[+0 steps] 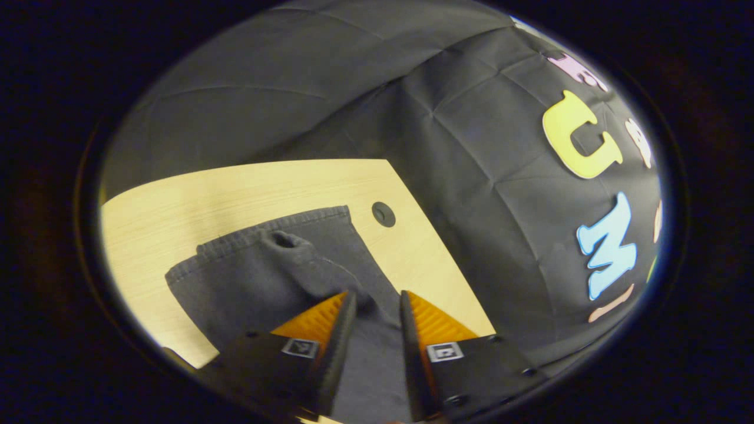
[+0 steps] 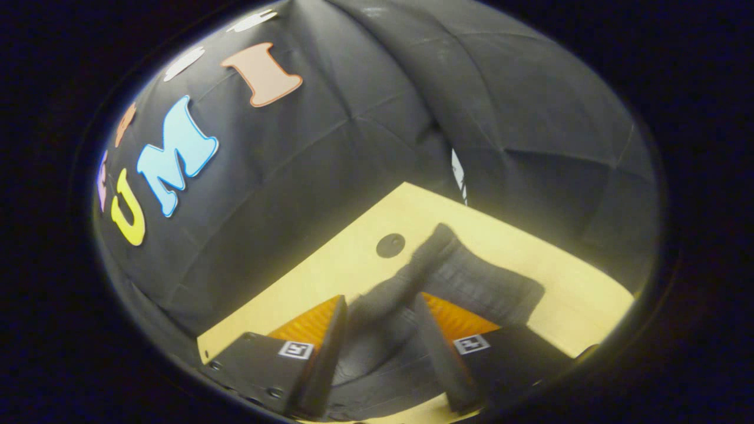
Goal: Grasp the waist and the cuffs of the jeans and fold them to make the two legs overlap; first hold the waist and fold one-third of the jeans toward the cuffs, then hold the cuffs and fold the remaining one-third in the same direction to finish folding.
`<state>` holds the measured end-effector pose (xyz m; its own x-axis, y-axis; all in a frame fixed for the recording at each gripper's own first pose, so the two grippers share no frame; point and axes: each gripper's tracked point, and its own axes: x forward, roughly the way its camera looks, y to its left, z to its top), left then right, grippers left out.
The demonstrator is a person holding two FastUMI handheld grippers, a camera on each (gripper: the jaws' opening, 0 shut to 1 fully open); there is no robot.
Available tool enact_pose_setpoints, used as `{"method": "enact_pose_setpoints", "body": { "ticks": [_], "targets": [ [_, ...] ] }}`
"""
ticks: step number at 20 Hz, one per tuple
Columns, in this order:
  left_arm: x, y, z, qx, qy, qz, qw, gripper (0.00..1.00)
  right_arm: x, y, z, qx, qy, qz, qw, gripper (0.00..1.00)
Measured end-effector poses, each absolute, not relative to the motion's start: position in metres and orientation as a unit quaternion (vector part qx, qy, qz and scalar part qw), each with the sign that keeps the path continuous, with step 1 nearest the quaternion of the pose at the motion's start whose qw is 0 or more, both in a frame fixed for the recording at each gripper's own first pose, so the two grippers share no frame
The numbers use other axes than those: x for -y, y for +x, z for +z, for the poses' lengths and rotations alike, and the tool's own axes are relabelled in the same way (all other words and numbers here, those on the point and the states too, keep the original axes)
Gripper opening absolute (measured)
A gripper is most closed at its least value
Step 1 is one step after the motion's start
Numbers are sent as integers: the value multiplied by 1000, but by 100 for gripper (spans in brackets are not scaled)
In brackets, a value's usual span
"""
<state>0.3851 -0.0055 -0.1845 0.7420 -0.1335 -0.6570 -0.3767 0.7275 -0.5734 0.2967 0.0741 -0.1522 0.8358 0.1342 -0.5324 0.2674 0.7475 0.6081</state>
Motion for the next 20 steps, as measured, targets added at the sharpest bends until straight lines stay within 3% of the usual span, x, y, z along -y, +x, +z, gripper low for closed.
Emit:
{"method": "enact_pose_setpoints", "body": {
  "ticks": [1,2,4,8,10,15,16,18,19,20],
  "targets": [
    [7,382,-183,-352,-343,73,868,65,-61,291,-153,-285,337,-65,895,80],
    [5,376,-180,-352,-321,75,876,83,-49,284,-155,-285,329,-92,896,86],
    [5,367,-167,-346,-276,76,893,100,-29,264,-165,-291,343,-136,883,90],
    [7,337,-132,-322,-201,69,923,93,-17,249,-208,-323,408,-199,830,95],
    [8,323,-115,-314,-169,62,932,97,-22,252,-225,-331,445,-200,808,95],
    [5,295,-87,-296,-92,51,949,100,-31,259,-256,-359,442,-196,799,96],
    [7,289,-82,-295,-87,48,950,100,-31,265,-256,-349,438,-199,804,100],
    [7,280,-75,-293,-90,46,951,100,-29,259,-262,-350,425,-193,813,76],
    [7,277,-73,-293,-91,46,951,100,-28,259,-262,-349,423,-192,814,72],
    [7,276,-72,-293,-91,46,951,100,-28,261,-256,-346,426,-187,815,54]
  ]
}}
